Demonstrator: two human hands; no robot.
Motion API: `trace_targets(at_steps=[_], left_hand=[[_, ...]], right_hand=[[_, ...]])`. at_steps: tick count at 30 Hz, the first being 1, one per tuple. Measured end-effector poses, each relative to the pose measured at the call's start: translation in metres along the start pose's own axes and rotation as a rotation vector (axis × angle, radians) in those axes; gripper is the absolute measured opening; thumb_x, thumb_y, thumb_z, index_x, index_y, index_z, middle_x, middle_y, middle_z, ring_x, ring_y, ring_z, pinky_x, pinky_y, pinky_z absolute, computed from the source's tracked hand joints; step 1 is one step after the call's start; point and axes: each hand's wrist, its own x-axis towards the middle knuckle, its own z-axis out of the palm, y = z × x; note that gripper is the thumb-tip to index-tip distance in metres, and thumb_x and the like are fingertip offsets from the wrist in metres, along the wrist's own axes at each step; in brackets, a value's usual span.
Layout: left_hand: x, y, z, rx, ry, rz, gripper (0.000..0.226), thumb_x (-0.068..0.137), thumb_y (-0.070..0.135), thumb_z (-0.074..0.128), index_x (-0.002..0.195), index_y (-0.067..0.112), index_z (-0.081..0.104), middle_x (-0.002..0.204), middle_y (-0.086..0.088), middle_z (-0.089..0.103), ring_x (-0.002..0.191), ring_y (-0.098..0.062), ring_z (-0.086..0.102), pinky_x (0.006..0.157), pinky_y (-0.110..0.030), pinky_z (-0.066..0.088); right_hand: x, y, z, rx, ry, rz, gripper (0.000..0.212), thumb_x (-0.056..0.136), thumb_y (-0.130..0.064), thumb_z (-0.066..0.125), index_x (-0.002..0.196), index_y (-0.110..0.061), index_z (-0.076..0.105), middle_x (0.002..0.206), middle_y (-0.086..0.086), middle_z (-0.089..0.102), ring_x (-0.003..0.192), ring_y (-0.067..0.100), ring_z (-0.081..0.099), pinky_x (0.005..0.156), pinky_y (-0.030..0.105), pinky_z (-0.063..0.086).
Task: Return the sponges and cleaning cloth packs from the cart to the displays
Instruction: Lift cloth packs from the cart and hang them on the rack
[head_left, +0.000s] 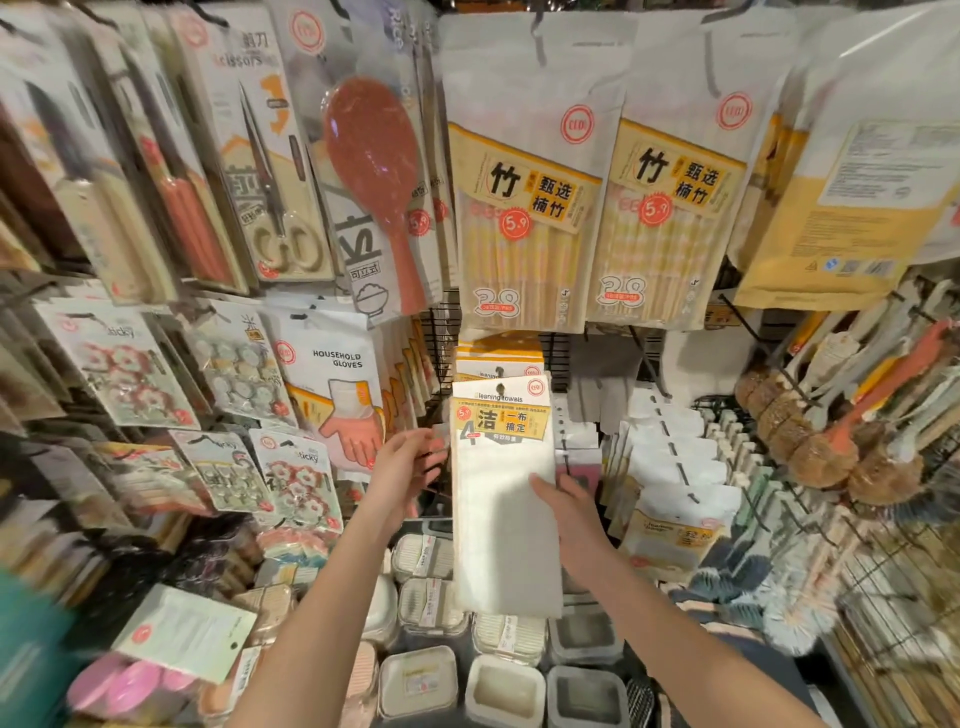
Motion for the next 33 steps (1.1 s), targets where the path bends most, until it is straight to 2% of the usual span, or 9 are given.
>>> trace_targets(at_steps=[3, 7, 12, 17, 20, 24, 28, 32, 33], left_hand=[[-0.023, 0.000, -0.002, 0.071, 0.006, 0.008, 0.016, 0.097, 0.020, 0.052, 0.106, 0.010, 0.061, 0.094, -0.005, 0.071, 0.084, -0.017, 0.066, 0.075, -0.028, 0.052], [-0.040, -0.004, -0.007, 0.112, -0.021, -0.013, 0.017, 0.097, 0.022, 0.053, 0.107, 0.011, 0.062, 0.098, -0.008, 0.072, 0.085, -0.017, 0.067, 0.071, -0.030, 0.050], [-0.055, -0.003, -0.008, 0.181, -0.047, -0.020, 0.017, 0.098, 0.018, 0.049, 0.106, 0.009, 0.062, 0.095, -0.005, 0.073, 0.090, -0.020, 0.067, 0.081, -0.030, 0.052], [-0.053, -0.002, -0.003, 0.232, -0.044, -0.033, 0.018, 0.098, 0.018, 0.049, 0.108, 0.010, 0.062, 0.098, -0.007, 0.073, 0.092, -0.021, 0.068, 0.072, -0.024, 0.053], [-0.055, 0.005, 0.006, 0.255, -0.068, -0.035, 0.017, 0.098, 0.016, 0.048, 0.106, 0.008, 0.061, 0.099, -0.010, 0.071, 0.087, -0.019, 0.066, 0.065, -0.021, 0.052], [-0.062, 0.009, 0.022, 0.290, -0.113, -0.037, 0.012, 0.098, 0.014, 0.048, 0.101, 0.011, 0.060, 0.093, -0.006, 0.069, 0.073, -0.013, 0.065, 0.058, -0.018, 0.051], [-0.068, 0.006, 0.047, 0.334, -0.205, -0.032, 0.018, 0.099, 0.015, 0.046, 0.107, 0.009, 0.061, 0.097, -0.005, 0.070, 0.080, -0.015, 0.065, 0.064, -0.023, 0.049], [-0.088, -0.007, 0.088, 0.366, -0.306, -0.044, 0.017, 0.098, 0.014, 0.047, 0.106, 0.010, 0.062, 0.097, -0.006, 0.071, 0.082, -0.015, 0.068, 0.065, -0.024, 0.052], [-0.097, -0.012, 0.100, 0.366, -0.330, -0.043, 0.015, 0.098, 0.014, 0.048, 0.104, 0.011, 0.062, 0.094, -0.006, 0.071, 0.078, -0.014, 0.068, 0.062, -0.022, 0.053]], right_hand=[[0.031, -0.004, 0.005, -0.149, 0.117, 0.002, 0.029, 0.080, -0.034, 0.069, 0.099, -0.013, 0.065, 0.106, 0.016, 0.068, 0.104, 0.036, 0.062, 0.094, 0.049, 0.047], [0.066, -0.018, 0.012, -0.330, 0.168, 0.025, 0.052, 0.078, -0.043, 0.062, 0.107, -0.001, 0.059, 0.092, 0.014, 0.062, 0.092, 0.032, 0.062, 0.080, 0.038, 0.049], [0.115, -0.029, 0.020, -0.407, 0.289, 0.051, 0.026, 0.088, -0.032, 0.059, 0.098, -0.009, 0.056, 0.084, 0.007, 0.054, 0.076, 0.023, 0.052, 0.070, 0.028, 0.040], [0.134, -0.039, 0.029, -0.632, 0.328, 0.052, 0.053, 0.091, -0.043, 0.047, 0.124, -0.001, 0.050, 0.119, 0.017, 0.059, 0.108, 0.034, 0.058, 0.091, 0.036, 0.046], [0.121, -0.046, 0.024, -0.768, 0.297, 0.056, 0.056, 0.092, -0.041, 0.045, 0.129, 0.001, 0.046, 0.124, 0.018, 0.058, 0.112, 0.035, 0.057, 0.092, 0.035, 0.048], [0.078, -0.055, -0.005, -0.783, 0.193, 0.051, 0.047, 0.092, -0.035, 0.050, 0.122, 0.001, 0.047, 0.103, 0.009, 0.060, 0.087, 0.024, 0.059, 0.063, 0.025, 0.043], [0.015, -0.060, -0.048, -0.698, 0.149, 0.014, 0.030, 0.094, -0.038, 0.046, 0.091, -0.008, 0.052, 0.080, 0.006, 0.049, 0.072, 0.019, 0.050, 0.067, 0.030, 0.040], [-0.057, -0.050, -0.099, -0.544, 0.196, -0.005, 0.036, 0.098, -0.032, 0.046, 0.106, 0.002, 0.057, 0.086, 0.024, 0.051, 0.071, 0.026, 0.054, 0.067, 0.030, 0.023], [-0.076, -0.047, -0.111, -0.518, 0.220, -0.002, 0.038, 0.099, -0.028, 0.045, 0.109, 0.006, 0.055, 0.089, 0.027, 0.052, 0.080, 0.031, 0.057, 0.084, 0.040, 0.051]])
